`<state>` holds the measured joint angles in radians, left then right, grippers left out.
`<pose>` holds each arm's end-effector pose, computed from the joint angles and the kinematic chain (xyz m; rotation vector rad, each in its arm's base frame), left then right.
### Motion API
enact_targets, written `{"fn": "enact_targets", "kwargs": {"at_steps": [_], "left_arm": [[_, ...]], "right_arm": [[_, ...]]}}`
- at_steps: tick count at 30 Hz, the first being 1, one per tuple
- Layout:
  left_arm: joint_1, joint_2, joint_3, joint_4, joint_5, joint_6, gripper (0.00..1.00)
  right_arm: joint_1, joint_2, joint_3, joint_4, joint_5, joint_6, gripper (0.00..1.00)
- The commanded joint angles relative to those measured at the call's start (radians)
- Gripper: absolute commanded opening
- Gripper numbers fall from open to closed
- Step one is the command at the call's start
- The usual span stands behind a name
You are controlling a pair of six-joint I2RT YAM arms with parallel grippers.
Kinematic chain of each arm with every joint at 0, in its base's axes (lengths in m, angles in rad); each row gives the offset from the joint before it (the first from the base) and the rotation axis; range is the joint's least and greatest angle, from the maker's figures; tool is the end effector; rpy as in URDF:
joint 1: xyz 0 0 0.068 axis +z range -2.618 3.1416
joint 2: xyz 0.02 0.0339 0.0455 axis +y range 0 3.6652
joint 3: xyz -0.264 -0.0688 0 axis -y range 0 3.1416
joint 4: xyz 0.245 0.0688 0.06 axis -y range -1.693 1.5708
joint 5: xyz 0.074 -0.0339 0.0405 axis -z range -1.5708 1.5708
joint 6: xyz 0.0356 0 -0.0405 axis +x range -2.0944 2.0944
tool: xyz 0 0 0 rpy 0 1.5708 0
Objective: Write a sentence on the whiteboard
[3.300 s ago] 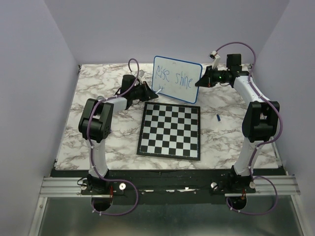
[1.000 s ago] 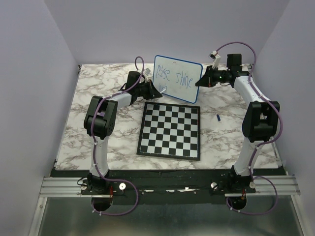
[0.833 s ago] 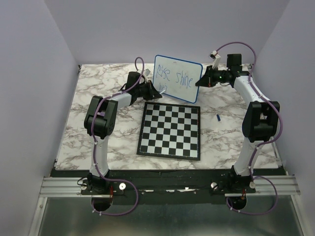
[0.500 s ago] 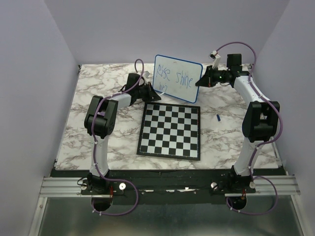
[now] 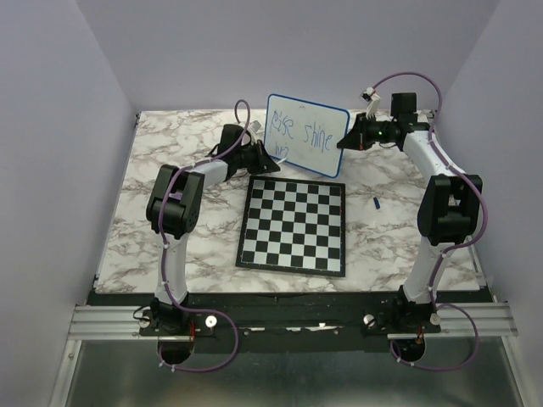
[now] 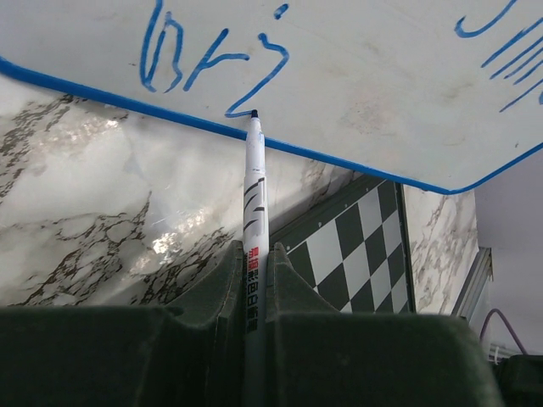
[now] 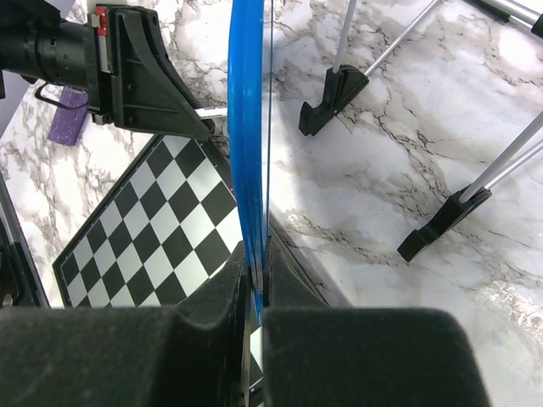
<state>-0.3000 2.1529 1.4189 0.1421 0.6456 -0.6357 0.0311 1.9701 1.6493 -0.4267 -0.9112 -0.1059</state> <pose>0.4448 -0.1600 0.1573 0.0194 2.2891 -1.2142 0.4432 0.0419 0.2713 -0.5940 2.0716 0.9974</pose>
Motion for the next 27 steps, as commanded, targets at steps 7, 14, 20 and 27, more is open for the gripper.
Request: {"fn": "enact_targets", "kwargs": {"at_steps": [7,14,20,27], "left_arm": [[-0.022,-0.073,-0.009,0.066,0.049,-0.002,0.00],[-0.028,-0.064,0.012,0.054,0.051,-0.001,0.00],[-0.033,-0.036,0.048,0.027,0.051,0.001,0.00],[-0.033,-0.004,0.081,0.014,0.051,-0.001,0.00]], "right_arm": [[0.003,0.012,-0.008,0.016,-0.041,-0.012,0.00],[0.003,0.009,-0.008,0.017,-0.041,-0.011,0.00],[0.003,0.010,-0.008,0.016,-0.041,-0.011,0.00],[0.004,0.009,-0.008,0.017,-0.041,-0.012,0.00]]}}
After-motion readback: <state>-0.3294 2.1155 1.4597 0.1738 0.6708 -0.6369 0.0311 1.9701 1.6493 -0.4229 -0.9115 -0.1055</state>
